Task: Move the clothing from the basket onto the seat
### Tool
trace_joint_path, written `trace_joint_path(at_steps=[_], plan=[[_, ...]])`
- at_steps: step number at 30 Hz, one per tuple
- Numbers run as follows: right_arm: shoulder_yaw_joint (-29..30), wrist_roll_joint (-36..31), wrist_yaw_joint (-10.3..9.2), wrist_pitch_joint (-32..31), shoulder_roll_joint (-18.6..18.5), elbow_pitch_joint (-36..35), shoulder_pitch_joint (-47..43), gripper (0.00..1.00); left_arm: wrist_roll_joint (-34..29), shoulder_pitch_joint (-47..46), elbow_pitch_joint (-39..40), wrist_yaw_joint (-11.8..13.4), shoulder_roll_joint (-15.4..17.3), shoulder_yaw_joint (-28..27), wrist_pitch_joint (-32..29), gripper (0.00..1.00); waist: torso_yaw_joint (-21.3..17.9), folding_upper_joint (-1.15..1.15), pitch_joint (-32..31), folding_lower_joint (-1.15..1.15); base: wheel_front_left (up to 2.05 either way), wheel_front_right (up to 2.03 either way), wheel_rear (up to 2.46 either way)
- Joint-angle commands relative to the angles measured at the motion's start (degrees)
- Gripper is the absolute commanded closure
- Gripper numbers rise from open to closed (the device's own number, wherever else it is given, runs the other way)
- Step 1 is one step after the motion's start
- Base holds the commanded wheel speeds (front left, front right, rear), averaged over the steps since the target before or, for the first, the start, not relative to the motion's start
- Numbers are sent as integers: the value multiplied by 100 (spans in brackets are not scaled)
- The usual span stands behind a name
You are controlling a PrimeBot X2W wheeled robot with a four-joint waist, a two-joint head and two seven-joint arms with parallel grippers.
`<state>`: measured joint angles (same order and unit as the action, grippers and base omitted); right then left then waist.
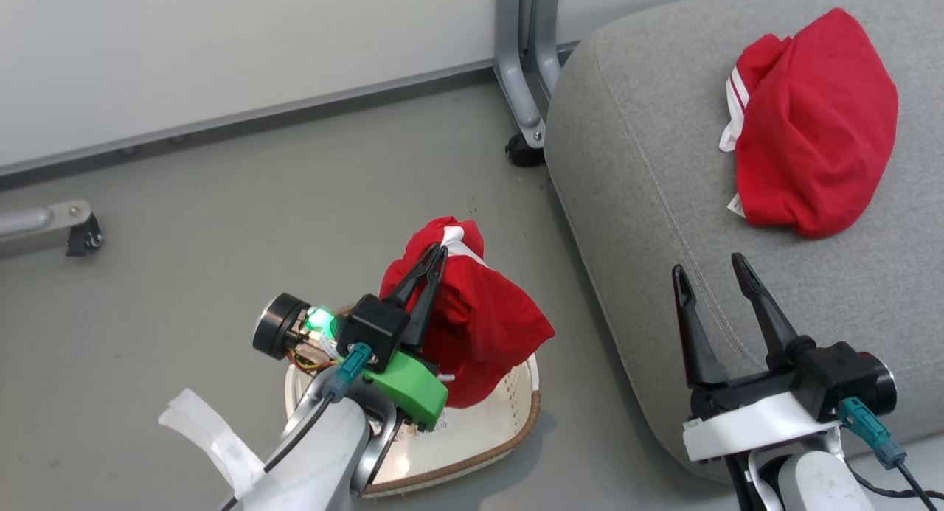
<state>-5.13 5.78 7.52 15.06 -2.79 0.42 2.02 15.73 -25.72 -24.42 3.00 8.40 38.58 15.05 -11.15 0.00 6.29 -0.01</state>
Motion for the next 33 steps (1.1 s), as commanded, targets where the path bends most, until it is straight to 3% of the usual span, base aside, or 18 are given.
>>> trace_joint_path(at_steps=[1,14,25,33], plan=[[-20,-48,-6,17,-19,16,-115,0,-93,153,85,-27,7,-81,18,100,183,0,-469,1,0,0,0],[-750,-358,-6,17,-176,308,-256,0,-484,499,828,-267,-300,-286,18,100,478,0,-705,1,0,0,0],[-1616,-308,-6,17,-102,1091,93,0,-651,331,1069,-434,-443,-83,18,100,592,0,-723,1,0,0,0],[-1669,-380,-6,17,-40,1528,375,0,-725,227,1236,-415,-492,160,18,100,600,0,-689,1,0,0,0]])
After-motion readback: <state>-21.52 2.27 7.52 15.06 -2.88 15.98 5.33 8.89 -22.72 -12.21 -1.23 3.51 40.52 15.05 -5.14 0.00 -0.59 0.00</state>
